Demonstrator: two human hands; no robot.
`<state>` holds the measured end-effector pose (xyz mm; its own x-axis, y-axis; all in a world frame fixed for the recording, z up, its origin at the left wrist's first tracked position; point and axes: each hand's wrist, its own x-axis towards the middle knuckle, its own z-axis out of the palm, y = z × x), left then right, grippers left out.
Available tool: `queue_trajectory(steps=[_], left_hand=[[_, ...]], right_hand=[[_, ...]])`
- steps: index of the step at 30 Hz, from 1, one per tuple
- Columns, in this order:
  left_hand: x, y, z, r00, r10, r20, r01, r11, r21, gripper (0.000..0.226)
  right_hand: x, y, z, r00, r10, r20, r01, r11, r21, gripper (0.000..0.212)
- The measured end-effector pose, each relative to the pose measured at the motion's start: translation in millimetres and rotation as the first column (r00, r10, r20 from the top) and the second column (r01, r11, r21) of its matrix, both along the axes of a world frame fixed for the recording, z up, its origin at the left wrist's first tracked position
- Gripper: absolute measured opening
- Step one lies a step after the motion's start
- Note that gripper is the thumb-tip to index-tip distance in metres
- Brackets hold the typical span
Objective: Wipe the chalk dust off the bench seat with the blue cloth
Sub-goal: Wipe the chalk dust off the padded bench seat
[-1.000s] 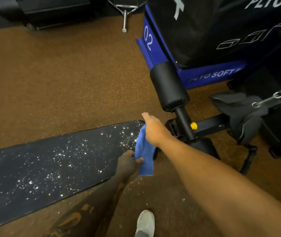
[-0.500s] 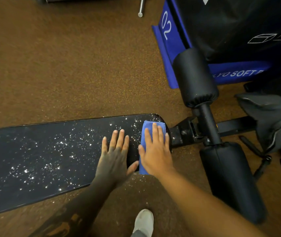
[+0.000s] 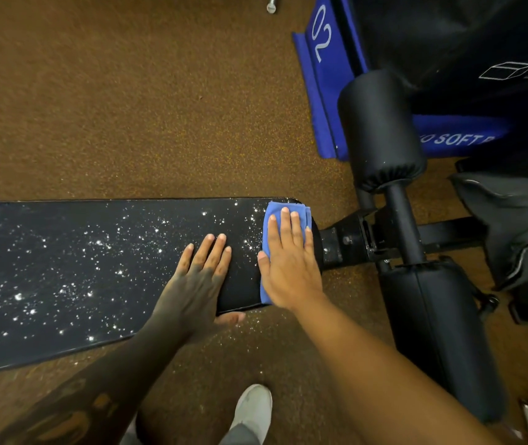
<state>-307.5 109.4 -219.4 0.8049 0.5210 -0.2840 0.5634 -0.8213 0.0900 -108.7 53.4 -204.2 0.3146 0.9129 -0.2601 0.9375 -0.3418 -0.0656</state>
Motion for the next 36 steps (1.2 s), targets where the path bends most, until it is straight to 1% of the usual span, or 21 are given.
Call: queue_trajectory(steps=[4,6,7,10,11,14,17,20,22,25,27,29,31,34,36], left_hand=[[0,-1,-2,1.0,0.002,0.021,-0.002,1.0,-0.001,0.115],[0,-1,-1,1.0,0.007,0.022,-0.007,1.0,-0.006,0.115],[0,0,-1,1.0,0.009,0.023,-0.009,1.0,-0.004,0.116],[-1,0,-2,1.0,0.008,0.029,-0.009,1.0,0.004,0.116],[-1,1,-3,0.999,0.012,0.033,-0.012,1.0,0.007,0.116],[-1,1,-4,1.0,0.007,0.017,-0.007,1.0,0.005,0.118],[-1,1,-2,1.0,0.012,0.016,-0.012,1.0,-0.004,0.118],[0,2,-1,1.0,0.008,0.024,-0.008,1.0,-0.007,0.118],[0,1,-1,1.0,0.007,0.021,-0.007,1.0,-0.008,0.118],[1,1,0,1.0,0.019,0.009,-0.019,1.0,-0.019,0.119],[1,1,-1,1.0,0.02,0.008,-0.02,1.0,-0.02,0.12],[0,2,-1,1.0,0.014,-0.002,-0.014,1.0,-0.021,0.121],[0,2,-2,1.0,0.003,-0.009,-0.003,1.0,-0.021,0.12],[1,3,0,1.0,0.001,-0.015,-0.001,0.999,-0.033,0.12],[1,4,1,1.0,0.012,-0.019,-0.013,0.999,-0.042,0.122]], right_hand=[[-7,-32,3,0.996,0.082,-0.031,-0.082,0.997,0.003,0.067],[0,-36,2,0.994,0.098,-0.051,-0.098,0.995,0.0,0.067],[6,-27,1,0.996,0.076,-0.048,-0.076,0.997,0.003,0.067],[23,17,-1,0.995,-0.093,-0.029,0.093,0.996,0.01,0.066],[26,25,-3,0.992,-0.123,-0.02,0.123,0.992,0.007,0.066],[12,8,-1,0.996,-0.09,-0.001,0.09,0.995,0.043,0.066],[-4,-29,5,0.998,-0.038,-0.055,0.039,0.999,0.027,0.067],[11,-18,6,0.997,-0.019,-0.077,0.022,0.999,0.031,0.074],[21,4,7,0.996,-0.051,-0.07,0.057,0.995,0.077,0.075],[25,29,1,0.984,-0.163,-0.072,0.166,0.986,0.03,0.078],[22,30,-5,0.979,-0.199,-0.044,0.2,0.979,0.029,0.076],[18,18,-6,0.982,-0.188,-0.022,0.188,0.981,0.051,0.07],[13,1,-4,0.988,-0.153,-0.032,0.155,0.986,0.059,0.067],[6,-22,0,0.995,-0.09,-0.042,0.091,0.996,0.024,0.066],[13,-19,0,0.997,-0.063,-0.034,0.064,0.998,0.021,0.067]])
